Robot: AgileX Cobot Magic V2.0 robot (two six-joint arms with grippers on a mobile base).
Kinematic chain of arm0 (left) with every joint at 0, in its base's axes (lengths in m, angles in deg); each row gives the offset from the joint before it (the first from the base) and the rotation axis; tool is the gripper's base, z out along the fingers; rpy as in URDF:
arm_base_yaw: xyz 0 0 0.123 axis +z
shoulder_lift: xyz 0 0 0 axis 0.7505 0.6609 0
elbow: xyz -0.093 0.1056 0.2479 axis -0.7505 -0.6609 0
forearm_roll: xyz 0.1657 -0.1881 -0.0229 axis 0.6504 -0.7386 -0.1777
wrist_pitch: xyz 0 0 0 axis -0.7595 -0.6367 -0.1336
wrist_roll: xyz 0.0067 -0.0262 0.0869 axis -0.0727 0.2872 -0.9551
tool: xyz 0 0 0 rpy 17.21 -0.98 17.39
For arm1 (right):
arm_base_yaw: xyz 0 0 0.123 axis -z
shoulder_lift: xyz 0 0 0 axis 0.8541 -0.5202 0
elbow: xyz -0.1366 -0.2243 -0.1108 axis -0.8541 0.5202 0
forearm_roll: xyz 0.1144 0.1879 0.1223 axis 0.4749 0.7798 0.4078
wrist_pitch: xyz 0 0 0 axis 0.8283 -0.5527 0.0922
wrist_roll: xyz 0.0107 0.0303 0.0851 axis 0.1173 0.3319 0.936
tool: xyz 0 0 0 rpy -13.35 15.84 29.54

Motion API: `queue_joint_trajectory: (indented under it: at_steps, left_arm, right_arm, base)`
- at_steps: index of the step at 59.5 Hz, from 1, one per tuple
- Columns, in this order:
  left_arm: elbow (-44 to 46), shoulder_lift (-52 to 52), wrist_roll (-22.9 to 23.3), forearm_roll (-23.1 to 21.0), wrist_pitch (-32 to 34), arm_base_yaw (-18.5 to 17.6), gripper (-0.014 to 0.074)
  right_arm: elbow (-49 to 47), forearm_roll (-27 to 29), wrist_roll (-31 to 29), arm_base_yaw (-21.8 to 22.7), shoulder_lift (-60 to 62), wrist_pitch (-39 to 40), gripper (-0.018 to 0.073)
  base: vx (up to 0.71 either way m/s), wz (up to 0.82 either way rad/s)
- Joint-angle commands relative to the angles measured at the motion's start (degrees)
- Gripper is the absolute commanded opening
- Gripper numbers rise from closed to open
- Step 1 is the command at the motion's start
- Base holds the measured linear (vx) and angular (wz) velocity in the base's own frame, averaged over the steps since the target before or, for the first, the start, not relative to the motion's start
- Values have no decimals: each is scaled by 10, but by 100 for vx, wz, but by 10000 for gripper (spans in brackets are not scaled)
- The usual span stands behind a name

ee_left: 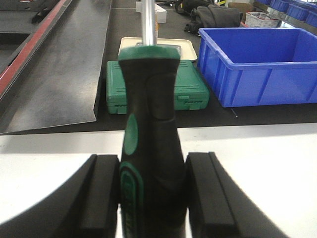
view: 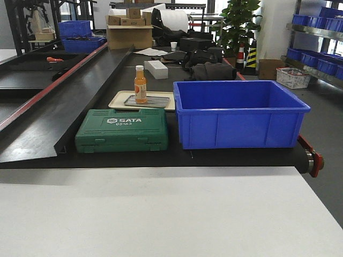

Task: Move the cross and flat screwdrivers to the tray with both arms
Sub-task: 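Drive the base away from the table holding both screwdrivers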

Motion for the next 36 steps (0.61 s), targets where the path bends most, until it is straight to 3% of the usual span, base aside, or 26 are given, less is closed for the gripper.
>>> queue_joint_trajectory:
  at_steps: [1,17,36]
  left_arm:
    - [15,-5,4,-10,52,-2,0]
    - [15,-5,4,-10,52,-2,0]
    - [15,-5,4,-10,51,-2,0]
  right_arm:
    - [-18,5,-1,1,1,60,-8]
    - [-18,5,-1,1,1,60,-8]
    - [-18,5,-1,1,2,60,-8]
  base:
    - [-5,0]
    - [-12,-11]
    - [-19,-45]
